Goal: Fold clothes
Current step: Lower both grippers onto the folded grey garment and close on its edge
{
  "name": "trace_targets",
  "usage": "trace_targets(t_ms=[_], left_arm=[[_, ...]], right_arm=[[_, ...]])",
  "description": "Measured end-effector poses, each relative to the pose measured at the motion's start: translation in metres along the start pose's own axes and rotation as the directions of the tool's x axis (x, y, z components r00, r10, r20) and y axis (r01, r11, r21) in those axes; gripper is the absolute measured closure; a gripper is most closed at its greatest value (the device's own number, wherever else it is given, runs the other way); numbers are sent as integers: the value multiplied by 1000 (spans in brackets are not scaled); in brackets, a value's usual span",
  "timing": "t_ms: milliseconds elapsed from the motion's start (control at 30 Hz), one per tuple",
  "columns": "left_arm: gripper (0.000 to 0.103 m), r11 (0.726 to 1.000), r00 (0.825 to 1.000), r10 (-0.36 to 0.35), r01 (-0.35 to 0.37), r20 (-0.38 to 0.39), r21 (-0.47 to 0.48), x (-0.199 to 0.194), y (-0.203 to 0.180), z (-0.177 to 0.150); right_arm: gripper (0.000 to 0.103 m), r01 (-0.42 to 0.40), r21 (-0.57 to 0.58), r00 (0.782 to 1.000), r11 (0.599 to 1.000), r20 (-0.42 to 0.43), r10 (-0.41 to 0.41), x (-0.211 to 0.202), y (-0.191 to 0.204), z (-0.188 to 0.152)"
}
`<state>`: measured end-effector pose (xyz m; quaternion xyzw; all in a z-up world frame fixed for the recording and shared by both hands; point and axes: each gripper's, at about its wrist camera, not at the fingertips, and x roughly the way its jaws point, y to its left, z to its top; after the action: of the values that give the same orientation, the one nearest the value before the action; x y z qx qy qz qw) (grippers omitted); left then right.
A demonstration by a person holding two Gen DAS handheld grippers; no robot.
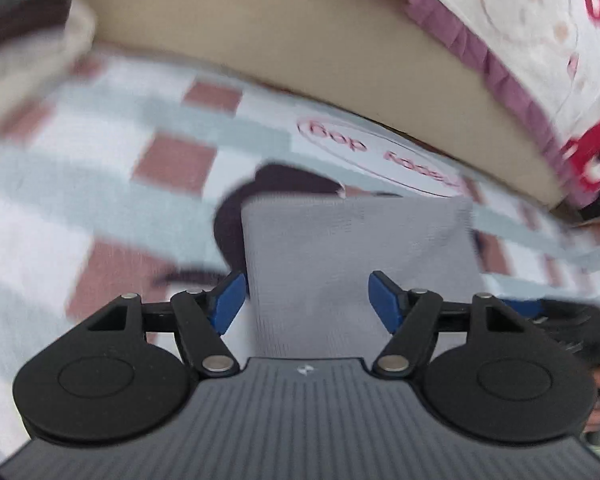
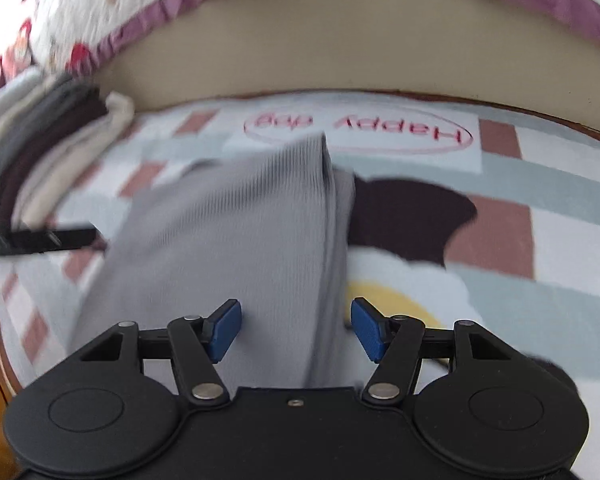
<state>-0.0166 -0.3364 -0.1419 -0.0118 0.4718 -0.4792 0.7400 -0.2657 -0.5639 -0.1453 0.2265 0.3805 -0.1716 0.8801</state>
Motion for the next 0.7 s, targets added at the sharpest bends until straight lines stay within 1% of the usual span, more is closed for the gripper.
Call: trace_targets(t_ms=[67, 100, 133, 167, 233, 267, 333, 367, 433, 467, 500, 533, 567, 600, 633, 667, 700], left_arm=[[33, 994, 995, -81, 77, -60, -77, -6, 20, -6], [32, 989, 992, -105, 96, -76, -111, -9, 28, -11], [32, 981, 986, -141, 126, -88, -150, -12, 38, -17], [32, 967, 977, -190, 170, -94, -189, -14, 46, -26], [32, 940, 955, -274, 240, -116, -241, -12, 56, -46], [33, 932, 946, -296, 257, -128, -256, -9, 58, -53], [34, 927, 937, -314, 267, -153, -263, 3, 53, -57], [34, 919, 934, -329, 282, -141, -277, 8, 53, -57], [32, 895, 931, -356, 312, -87, -318, 17, 57, -56], [32, 877, 928, -371, 333, -46, -347, 20, 61, -57], [34, 850, 922, -387, 360, 8, -384, 23, 68, -58], [34, 836, 920, -389, 372, 42, -403, 26, 72, -58], [33, 835, 922, -382, 370, 55, -406, 29, 71, -56], [33, 835, 925, -375, 369, 69, -409, 31, 71, -54], [33, 844, 927, -369, 365, 69, -392, 35, 67, -51], [34, 863, 930, -364, 359, 56, -355, 38, 62, -48], [36, 881, 933, -357, 351, 41, -316, 39, 56, -46]], right_arm=[[36, -46, 42, 998, 998, -28, 47, -6, -5, -13], [36, -102, 68, 993, 993, -57, 105, -8, -9, -20], [35, -173, 80, 979, 982, -92, 180, -8, -11, -26], [30, -222, 81, 966, 972, -115, 231, -9, -12, -32], [30, -248, 52, 961, 967, -116, 253, -15, -13, -41], [30, -259, 66, 958, 964, -110, 265, -16, -15, -43], [30, -287, 132, 951, 949, -78, 299, -14, -25, -43], [30, -309, 172, 945, 935, -53, 322, -10, -32, -40], [28, -355, 242, 930, 903, -6, 367, -1, -44, -34], [27, -381, 264, 920, 886, 7, 393, 6, -48, -29], [21, -408, 282, 907, 868, 19, 421, 13, -52, -22], [18, -440, 295, 891, 848, 30, 452, 20, -54, -15], [18, -462, 317, 880, 828, 46, 473, 27, -55, -10], [17, -468, 351, 876, 811, 64, 478, 34, -57, -4], [17, -469, 379, 875, 797, 76, 479, 40, -58, 2], [18, -462, 398, 878, 793, 79, 472, 44, -56, 7], [26, -448, 395, 886, 802, 73, 459, 46, -52, 11]])
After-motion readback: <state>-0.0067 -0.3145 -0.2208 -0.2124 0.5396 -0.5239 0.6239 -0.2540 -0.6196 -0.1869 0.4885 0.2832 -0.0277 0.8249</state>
